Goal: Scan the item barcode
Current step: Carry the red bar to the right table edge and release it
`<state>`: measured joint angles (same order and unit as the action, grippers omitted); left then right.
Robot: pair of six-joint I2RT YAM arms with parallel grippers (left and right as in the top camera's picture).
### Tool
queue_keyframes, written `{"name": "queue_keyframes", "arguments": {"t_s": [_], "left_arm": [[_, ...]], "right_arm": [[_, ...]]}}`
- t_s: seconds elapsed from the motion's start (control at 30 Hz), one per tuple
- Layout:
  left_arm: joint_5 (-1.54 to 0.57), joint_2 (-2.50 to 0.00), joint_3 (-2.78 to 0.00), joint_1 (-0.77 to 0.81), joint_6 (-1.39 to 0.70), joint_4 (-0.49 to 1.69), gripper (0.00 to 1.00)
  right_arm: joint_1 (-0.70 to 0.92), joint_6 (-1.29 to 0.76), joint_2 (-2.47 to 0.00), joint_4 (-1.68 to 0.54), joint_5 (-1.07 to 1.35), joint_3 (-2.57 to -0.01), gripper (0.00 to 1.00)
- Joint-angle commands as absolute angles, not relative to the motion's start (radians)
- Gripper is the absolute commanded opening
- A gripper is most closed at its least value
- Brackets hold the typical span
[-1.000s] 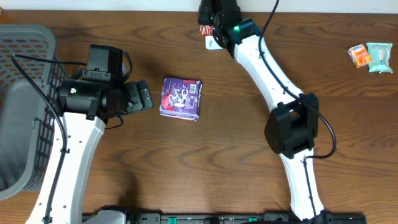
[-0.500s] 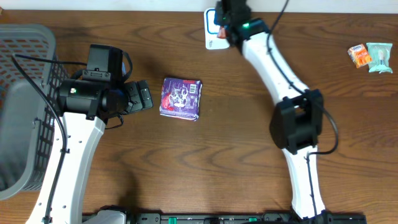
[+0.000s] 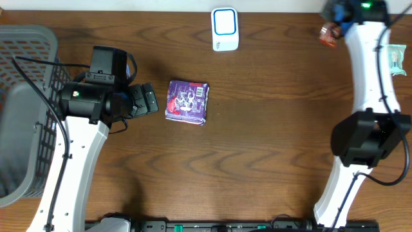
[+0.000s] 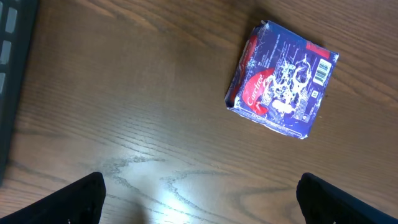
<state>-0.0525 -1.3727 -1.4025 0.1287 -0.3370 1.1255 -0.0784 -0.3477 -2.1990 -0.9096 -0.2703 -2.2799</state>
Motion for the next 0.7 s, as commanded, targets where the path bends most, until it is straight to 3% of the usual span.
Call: {"name": "queue_keyframes", "arguments": {"t_s": [0.0, 0.17, 0.3, 0.43, 0.5, 0.6, 0.67], "left_arm": [[-0.044, -1.375, -1.408, 0.125, -0.335, 1.129, 0.98], [-0.044, -1.375, -1.408, 0.125, -0.335, 1.129, 0.98], [-0.044, -1.375, -1.408, 0.125, -0.335, 1.129, 0.98], [-0.044, -1.375, -1.408, 0.125, -0.335, 1.129, 0.98], [-0.044, -1.375, -1.408, 0.125, -0.335, 1.129, 0.98], [-0.043, -1.375, -1.408, 0.125, -0.335, 1.129, 0.98], [-0.044, -1.375, -1.408, 0.125, -0.335, 1.129, 0.98]], "right_arm": [[-0.128, -0.195, -2.218, -0.917, -0.274, -2.289, 0.01], [-0.206, -0.109, -2.275, -0.873, -0.29, -2.289, 0.01], [-0.262, -0.107, -2.347, -0.841, -0.291, -2.289, 0.05], [-0.314, -0.138, -2.404, -0.859, -0.375, -2.289, 0.02], [-0.336, -0.161, -2.407, -0.884, -0.439, -2.289, 0.14], [-0.359, -0.157, -2.392, -0.912, -0.47, -2.289, 0.44], [-0.363, -0.152, -2.37, -0.937, -0.47, -2.289, 0.48]]}}
